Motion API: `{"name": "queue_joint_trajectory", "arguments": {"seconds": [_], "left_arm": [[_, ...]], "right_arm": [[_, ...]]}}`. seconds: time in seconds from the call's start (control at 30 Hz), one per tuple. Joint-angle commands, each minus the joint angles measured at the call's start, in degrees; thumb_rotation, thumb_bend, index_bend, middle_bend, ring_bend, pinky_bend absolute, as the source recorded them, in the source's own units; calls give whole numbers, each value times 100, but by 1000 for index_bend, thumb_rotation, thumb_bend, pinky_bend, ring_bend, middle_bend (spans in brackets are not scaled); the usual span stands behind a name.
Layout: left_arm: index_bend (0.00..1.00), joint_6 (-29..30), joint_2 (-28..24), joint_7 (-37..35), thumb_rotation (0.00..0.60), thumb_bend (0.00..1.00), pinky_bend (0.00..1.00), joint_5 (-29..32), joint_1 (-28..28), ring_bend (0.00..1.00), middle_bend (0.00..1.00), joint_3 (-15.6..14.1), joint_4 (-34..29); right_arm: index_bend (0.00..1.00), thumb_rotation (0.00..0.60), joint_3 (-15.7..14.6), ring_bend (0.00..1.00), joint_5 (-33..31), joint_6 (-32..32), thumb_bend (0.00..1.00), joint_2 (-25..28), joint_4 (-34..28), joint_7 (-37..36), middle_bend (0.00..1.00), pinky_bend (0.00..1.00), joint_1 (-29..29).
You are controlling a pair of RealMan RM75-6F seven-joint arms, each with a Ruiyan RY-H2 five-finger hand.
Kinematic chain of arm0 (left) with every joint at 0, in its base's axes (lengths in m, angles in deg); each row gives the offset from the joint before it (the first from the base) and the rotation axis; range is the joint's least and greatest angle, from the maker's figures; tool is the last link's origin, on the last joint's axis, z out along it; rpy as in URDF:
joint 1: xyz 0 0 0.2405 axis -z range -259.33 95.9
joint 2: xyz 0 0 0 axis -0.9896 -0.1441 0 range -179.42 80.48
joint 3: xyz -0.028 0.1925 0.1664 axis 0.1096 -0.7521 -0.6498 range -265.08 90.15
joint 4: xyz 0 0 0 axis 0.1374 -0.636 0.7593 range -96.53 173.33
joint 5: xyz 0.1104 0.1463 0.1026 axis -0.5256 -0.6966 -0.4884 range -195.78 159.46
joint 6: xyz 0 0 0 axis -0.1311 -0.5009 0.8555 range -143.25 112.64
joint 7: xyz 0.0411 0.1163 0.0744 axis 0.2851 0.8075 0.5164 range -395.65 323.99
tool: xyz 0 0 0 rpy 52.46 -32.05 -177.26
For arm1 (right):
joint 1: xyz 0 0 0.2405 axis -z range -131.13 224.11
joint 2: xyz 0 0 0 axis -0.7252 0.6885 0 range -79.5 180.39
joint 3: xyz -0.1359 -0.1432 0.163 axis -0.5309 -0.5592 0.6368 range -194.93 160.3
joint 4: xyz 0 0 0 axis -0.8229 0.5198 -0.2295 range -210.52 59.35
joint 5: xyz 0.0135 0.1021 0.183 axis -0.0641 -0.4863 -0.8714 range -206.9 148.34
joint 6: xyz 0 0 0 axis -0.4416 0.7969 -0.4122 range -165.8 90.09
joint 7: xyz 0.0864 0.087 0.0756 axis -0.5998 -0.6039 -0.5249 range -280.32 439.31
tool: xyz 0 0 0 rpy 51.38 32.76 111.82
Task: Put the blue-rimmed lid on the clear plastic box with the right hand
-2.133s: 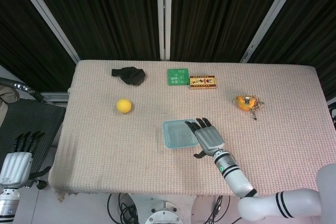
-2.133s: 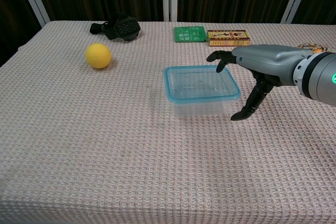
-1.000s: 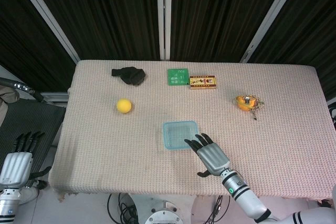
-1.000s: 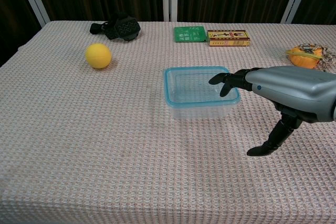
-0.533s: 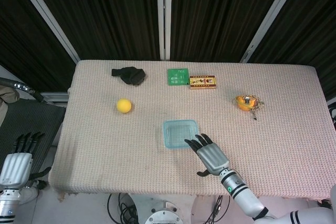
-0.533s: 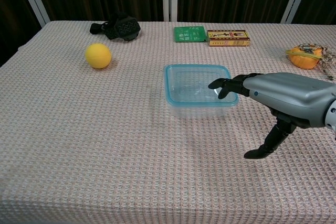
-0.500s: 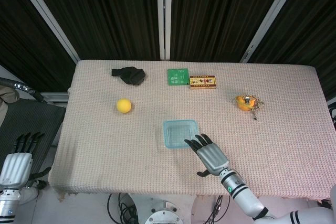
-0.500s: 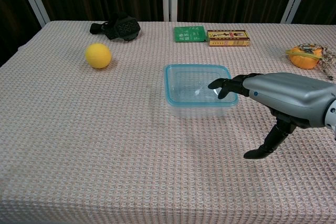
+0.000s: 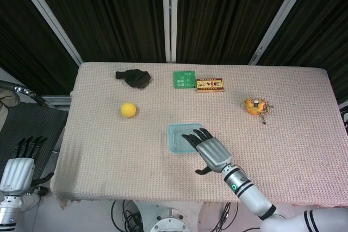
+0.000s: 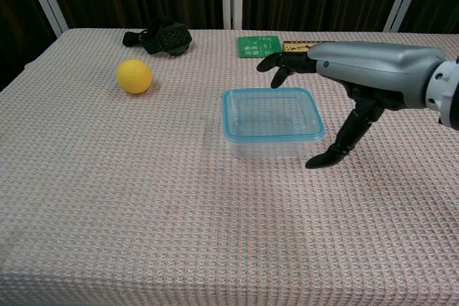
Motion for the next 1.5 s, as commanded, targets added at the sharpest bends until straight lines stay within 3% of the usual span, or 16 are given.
{"name": "queue_joint_trajectory", "arguments": {"seconds": [0.03,0.27,0.57,0.8,1.03,1.23,1.5], "left_arm": [[97,2,-17,32,600,0,0,15,-11,0,71,-3,-42],[96,-22,-49,85,600,0,0,58,-26,0,71,-9,-108],[97,-58,-39,58,600,0,0,83,-18,0,71,-2,-84],[97,-24,-25,0,600,0,0,41,14,0,71,40,-29],[96,35,17,14,600,0,0,-31,87,0,71,122,29],[96,168,-21,162,600,0,0,-80,98,0,71,186,-69],[97,234,-86,436,600,0,0,-18,43,0,71,194,-316]], "right_arm": [[0,600,393,0,-911,-428,0,-259,346,377,116,0,-624],[0,600,484,0,-2000,-683,0,-748,1006,705,114,0,-1266],[0,600,308,0,-2202,-622,0,-970,1268,675,119,0,-1461],[0,600,87,0,-1040,201,0,-295,567,43,124,0,-779],[0,600,-561,0,764,1542,0,706,182,-1094,109,0,578],[0,600,-1148,0,2171,2726,0,1119,810,-2296,65,0,1797],[0,600,-1451,0,2618,3447,0,1317,1747,-3286,23,0,2914]]}}
